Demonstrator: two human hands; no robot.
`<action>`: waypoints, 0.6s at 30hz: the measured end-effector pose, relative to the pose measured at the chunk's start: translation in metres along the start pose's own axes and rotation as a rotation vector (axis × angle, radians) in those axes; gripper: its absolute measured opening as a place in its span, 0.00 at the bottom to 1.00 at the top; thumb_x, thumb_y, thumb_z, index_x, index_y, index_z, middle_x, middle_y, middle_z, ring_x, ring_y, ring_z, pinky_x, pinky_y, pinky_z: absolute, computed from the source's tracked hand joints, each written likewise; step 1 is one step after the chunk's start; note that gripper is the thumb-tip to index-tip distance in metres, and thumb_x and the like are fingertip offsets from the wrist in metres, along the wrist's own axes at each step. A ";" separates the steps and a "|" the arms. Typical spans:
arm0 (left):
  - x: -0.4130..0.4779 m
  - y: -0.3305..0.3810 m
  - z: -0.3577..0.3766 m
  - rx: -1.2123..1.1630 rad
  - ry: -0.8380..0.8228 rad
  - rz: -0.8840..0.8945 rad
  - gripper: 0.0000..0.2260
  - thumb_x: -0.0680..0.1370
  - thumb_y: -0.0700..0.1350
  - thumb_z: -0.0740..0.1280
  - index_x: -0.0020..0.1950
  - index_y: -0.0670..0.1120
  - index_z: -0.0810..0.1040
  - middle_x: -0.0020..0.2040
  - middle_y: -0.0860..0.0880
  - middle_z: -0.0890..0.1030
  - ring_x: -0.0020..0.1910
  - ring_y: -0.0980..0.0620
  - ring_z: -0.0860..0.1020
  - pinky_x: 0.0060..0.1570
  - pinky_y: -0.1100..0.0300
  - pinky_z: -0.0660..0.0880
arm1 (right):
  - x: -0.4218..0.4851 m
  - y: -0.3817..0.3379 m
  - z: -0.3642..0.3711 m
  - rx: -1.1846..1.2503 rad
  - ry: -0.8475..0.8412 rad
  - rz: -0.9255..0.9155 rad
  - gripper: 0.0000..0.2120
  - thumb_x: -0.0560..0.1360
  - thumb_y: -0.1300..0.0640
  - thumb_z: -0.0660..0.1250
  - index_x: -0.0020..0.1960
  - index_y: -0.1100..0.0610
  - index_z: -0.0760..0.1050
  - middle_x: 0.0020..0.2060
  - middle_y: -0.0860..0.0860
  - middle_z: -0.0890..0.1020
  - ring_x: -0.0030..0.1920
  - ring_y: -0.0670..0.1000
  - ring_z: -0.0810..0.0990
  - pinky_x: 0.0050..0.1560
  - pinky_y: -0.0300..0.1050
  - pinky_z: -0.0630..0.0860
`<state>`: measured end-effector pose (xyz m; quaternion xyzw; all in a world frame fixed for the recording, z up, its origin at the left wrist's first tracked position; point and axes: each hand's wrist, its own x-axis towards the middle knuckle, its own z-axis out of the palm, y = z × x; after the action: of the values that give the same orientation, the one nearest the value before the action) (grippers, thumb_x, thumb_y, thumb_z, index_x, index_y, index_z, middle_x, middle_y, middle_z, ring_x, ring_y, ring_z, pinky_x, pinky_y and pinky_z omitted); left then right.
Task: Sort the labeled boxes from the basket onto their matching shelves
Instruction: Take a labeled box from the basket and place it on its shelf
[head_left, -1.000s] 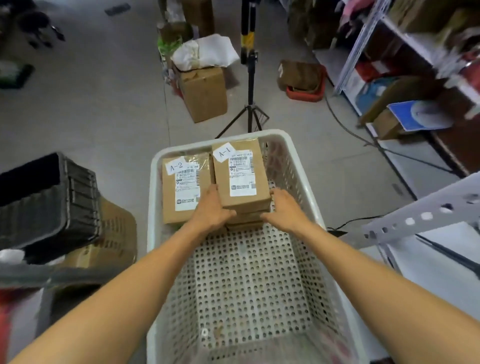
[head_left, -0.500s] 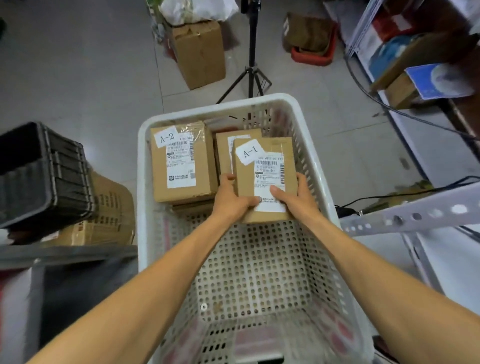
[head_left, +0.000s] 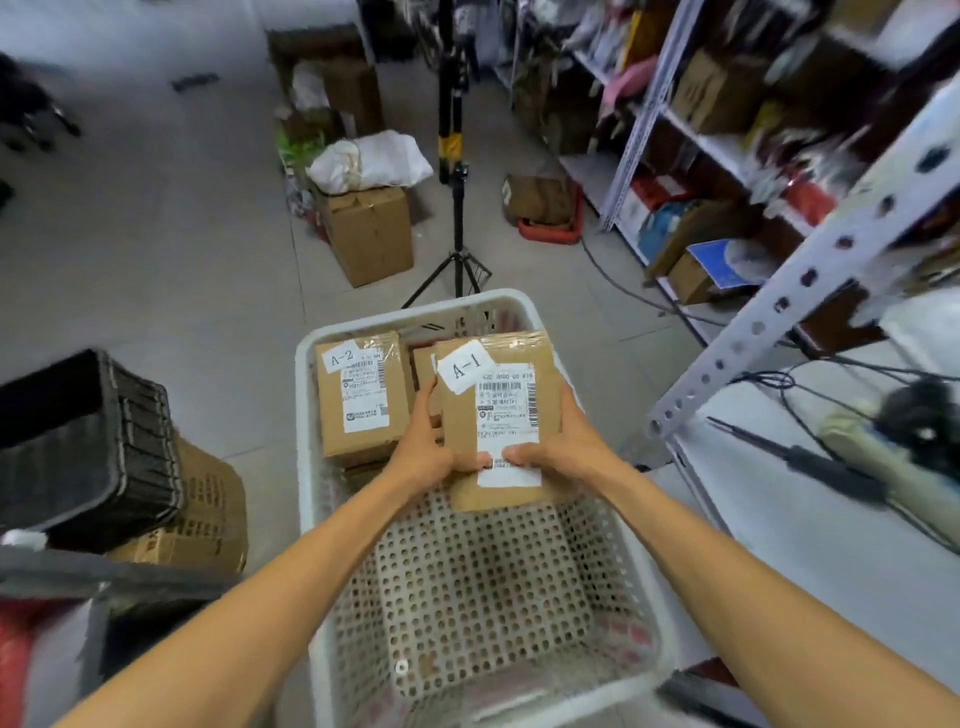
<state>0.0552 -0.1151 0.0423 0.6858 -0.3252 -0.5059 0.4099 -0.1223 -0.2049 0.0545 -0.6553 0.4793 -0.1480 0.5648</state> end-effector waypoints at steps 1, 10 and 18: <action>-0.008 0.008 -0.004 -0.007 -0.027 0.029 0.54 0.62 0.36 0.80 0.77 0.59 0.49 0.68 0.50 0.71 0.65 0.50 0.71 0.57 0.57 0.74 | -0.011 -0.012 -0.001 -0.008 0.009 -0.023 0.46 0.60 0.61 0.80 0.69 0.45 0.57 0.61 0.45 0.76 0.61 0.46 0.76 0.57 0.44 0.75; -0.075 0.058 -0.029 0.041 -0.150 0.252 0.51 0.64 0.39 0.80 0.75 0.62 0.53 0.57 0.63 0.73 0.53 0.68 0.72 0.41 0.74 0.74 | -0.115 -0.074 0.009 0.025 0.147 -0.043 0.64 0.62 0.63 0.80 0.77 0.52 0.33 0.68 0.45 0.71 0.65 0.43 0.70 0.60 0.37 0.69; -0.165 0.063 -0.019 0.048 -0.165 0.336 0.51 0.64 0.38 0.79 0.77 0.60 0.51 0.56 0.66 0.71 0.55 0.66 0.72 0.44 0.68 0.74 | -0.212 -0.083 0.013 0.025 0.189 -0.096 0.65 0.61 0.62 0.81 0.78 0.48 0.35 0.73 0.48 0.66 0.67 0.44 0.67 0.71 0.48 0.64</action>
<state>0.0264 0.0026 0.1721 0.5874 -0.4798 -0.4770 0.4441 -0.1793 -0.0364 0.1974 -0.6533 0.4968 -0.2422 0.5174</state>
